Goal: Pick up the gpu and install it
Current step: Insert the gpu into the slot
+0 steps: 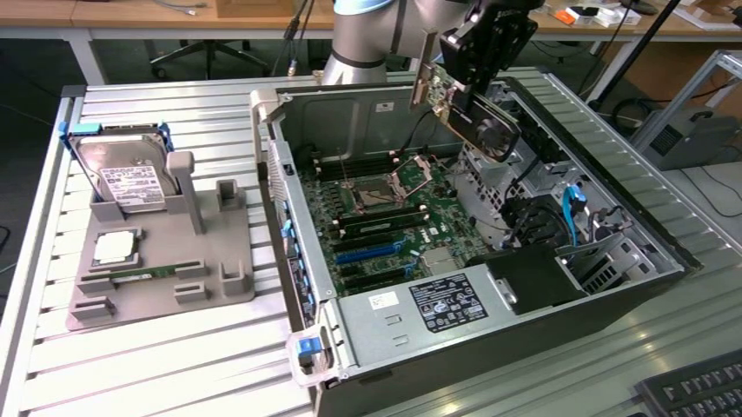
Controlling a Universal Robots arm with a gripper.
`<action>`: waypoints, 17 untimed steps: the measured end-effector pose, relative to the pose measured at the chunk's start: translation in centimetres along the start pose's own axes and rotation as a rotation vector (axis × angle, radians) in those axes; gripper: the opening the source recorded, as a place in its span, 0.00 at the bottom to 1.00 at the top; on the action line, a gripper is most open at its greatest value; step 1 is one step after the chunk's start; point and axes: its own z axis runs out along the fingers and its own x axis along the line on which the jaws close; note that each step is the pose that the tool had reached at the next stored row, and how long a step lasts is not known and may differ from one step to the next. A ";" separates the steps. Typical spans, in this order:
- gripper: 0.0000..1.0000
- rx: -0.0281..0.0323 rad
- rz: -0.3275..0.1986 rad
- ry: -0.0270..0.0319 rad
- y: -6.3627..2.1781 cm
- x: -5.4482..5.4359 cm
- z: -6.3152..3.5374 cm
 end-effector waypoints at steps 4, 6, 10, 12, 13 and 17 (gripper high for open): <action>0.27 -0.0001 -0.004 -0.0001 0.00 0.0 0.00; 0.27 -0.0001 -0.006 -0.0001 0.00 0.0 0.00; 0.27 -0.0002 -0.010 -0.0002 0.00 0.0 0.00; 0.27 -0.0003 -0.012 -0.0003 0.00 0.0 0.00; 0.27 -0.0004 -0.014 -0.0003 0.00 0.0 0.00; 0.27 -0.0005 -0.019 -0.0004 0.00 0.0 0.00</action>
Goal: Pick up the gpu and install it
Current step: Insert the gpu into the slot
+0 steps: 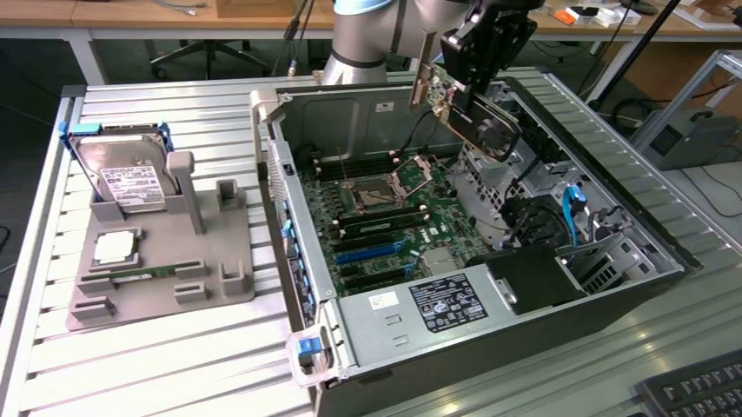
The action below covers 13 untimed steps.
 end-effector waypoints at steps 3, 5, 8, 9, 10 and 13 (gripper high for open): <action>0.27 -0.0001 -0.004 -0.0001 0.00 0.0 0.00; 0.27 -0.0002 -0.007 -0.0001 0.00 0.0 0.00; 0.27 -0.0003 -0.011 -0.0003 0.00 0.0 0.00; 0.27 -0.0004 -0.012 -0.0003 0.00 0.0 0.00; 0.27 -0.0004 -0.014 -0.0004 0.00 0.0 0.00; 0.27 -0.0005 -0.017 -0.0004 0.00 0.0 0.00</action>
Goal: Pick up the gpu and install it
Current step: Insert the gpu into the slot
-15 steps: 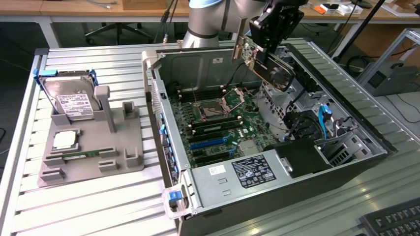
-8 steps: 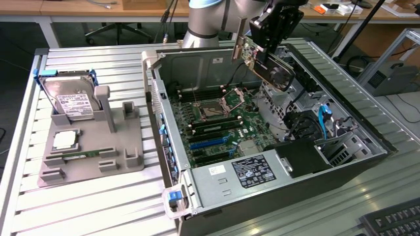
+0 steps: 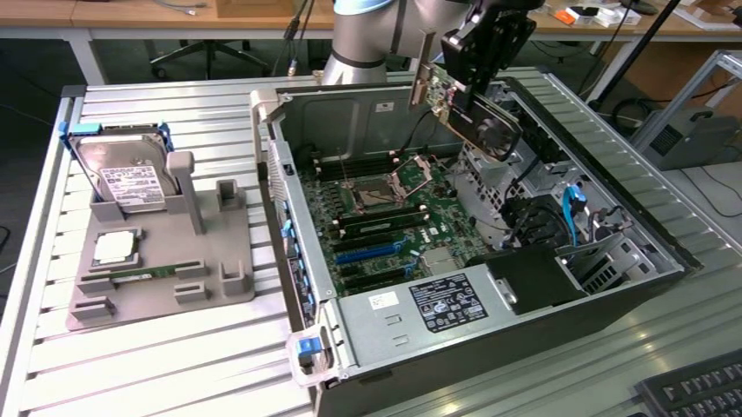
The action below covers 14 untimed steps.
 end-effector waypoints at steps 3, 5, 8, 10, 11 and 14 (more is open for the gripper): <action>0.27 -0.0001 -0.003 -0.0001 0.00 0.0 0.00; 0.27 -0.0001 -0.006 -0.0001 0.00 0.0 0.00; 0.27 -0.0002 -0.010 -0.0002 0.00 0.0 0.00; 0.27 -0.0003 -0.012 -0.0003 0.00 0.0 0.00; 0.27 -0.0005 -0.016 -0.0005 0.00 0.0 0.00; 0.27 -0.0007 -0.027 -0.0007 0.00 0.0 0.00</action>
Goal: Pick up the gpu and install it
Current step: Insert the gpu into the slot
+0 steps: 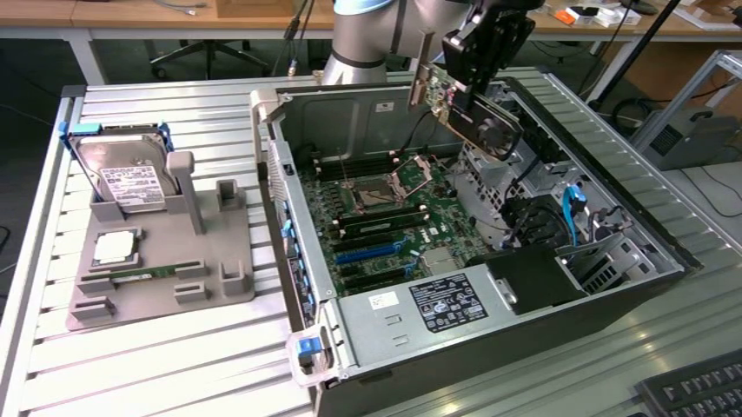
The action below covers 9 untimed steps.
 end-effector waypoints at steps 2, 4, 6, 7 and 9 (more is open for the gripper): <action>0.27 -0.0002 -0.008 -0.0002 0.00 0.0 0.00; 0.27 -0.0004 -0.013 -0.0003 0.00 0.0 0.00; 0.27 -0.0006 -0.023 -0.0005 0.00 0.0 0.00; 0.27 -0.0009 -0.028 -0.0006 0.00 0.0 0.00; 0.27 -0.0011 -0.039 -0.0009 0.00 0.0 0.00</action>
